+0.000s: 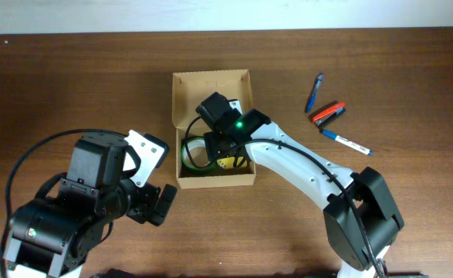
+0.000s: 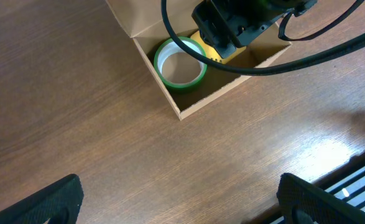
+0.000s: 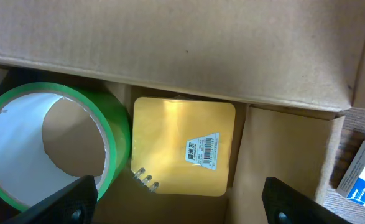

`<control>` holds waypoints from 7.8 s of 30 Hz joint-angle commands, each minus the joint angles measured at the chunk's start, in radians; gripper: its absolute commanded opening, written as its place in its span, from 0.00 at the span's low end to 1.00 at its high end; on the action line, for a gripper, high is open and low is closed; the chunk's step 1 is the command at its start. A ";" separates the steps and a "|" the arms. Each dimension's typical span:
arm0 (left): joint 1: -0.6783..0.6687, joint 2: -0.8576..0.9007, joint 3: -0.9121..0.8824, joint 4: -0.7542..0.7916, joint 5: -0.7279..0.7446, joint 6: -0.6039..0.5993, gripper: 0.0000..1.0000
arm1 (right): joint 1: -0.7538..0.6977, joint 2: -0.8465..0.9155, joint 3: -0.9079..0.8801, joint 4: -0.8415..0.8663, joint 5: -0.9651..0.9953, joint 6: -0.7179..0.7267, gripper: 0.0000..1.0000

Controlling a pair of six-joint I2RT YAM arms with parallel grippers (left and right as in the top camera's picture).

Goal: Pack container
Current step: 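Lower the packet beside the tape and open the right gripper, then raise the right gripper and move it over the red stapler, then lower the right gripper and grasp the red stapler, then lift the red stapler and carry it left into the box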

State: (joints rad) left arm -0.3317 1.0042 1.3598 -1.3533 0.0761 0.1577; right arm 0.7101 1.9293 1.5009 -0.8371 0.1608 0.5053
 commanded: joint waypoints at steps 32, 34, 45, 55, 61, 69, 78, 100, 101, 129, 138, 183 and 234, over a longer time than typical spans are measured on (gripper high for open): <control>-0.001 0.000 0.018 0.002 0.014 0.016 1.00 | -0.463 -0.249 0.209 -0.182 -0.057 -0.044 0.99; -0.001 0.000 0.018 0.002 0.014 0.016 0.99 | -0.509 -0.244 0.202 -0.182 -0.063 -0.045 0.99; -0.001 0.000 0.018 0.002 0.014 0.016 1.00 | -0.639 -0.151 0.201 -0.134 -0.097 -0.043 0.99; -0.001 0.000 0.018 0.002 0.014 0.016 1.00 | -0.687 0.006 0.201 -0.147 -0.021 0.301 0.97; -0.001 0.000 0.018 0.002 0.014 0.016 1.00 | -0.725 0.104 0.201 -0.150 -0.031 0.376 0.96; -0.001 0.000 0.018 0.002 0.014 0.016 0.99 | -0.732 0.189 0.201 -0.092 -0.071 0.394 0.96; -0.001 0.000 0.018 0.002 0.014 0.016 1.00 | -0.732 0.240 0.201 -0.037 -0.074 0.417 0.96; -0.001 0.000 0.018 0.002 0.014 0.016 1.00 | -0.774 0.316 0.201 -0.018 -0.105 0.417 0.79; -0.001 0.000 0.018 0.002 0.014 0.016 1.00 | -0.774 0.316 0.201 -0.018 -0.105 0.417 0.79; -0.001 0.000 0.018 0.002 0.014 0.016 1.00 | -0.777 0.351 0.201 -0.011 -0.127 0.416 0.52; -0.001 0.000 0.018 0.002 0.014 0.016 1.00 | -0.777 0.351 0.201 -0.014 -0.127 0.416 0.38; -0.001 0.000 0.018 0.002 0.014 0.016 1.00 | -0.716 0.322 0.758 -0.533 -0.293 0.027 0.04; -0.001 0.000 0.018 0.002 0.014 0.016 1.00 | -0.022 0.289 0.621 -0.726 -0.394 -1.125 0.04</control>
State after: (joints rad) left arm -0.3317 1.0042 1.3598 -1.3533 0.0761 0.1577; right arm 0.6807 2.2692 2.1342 -1.5826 -0.2089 -0.5426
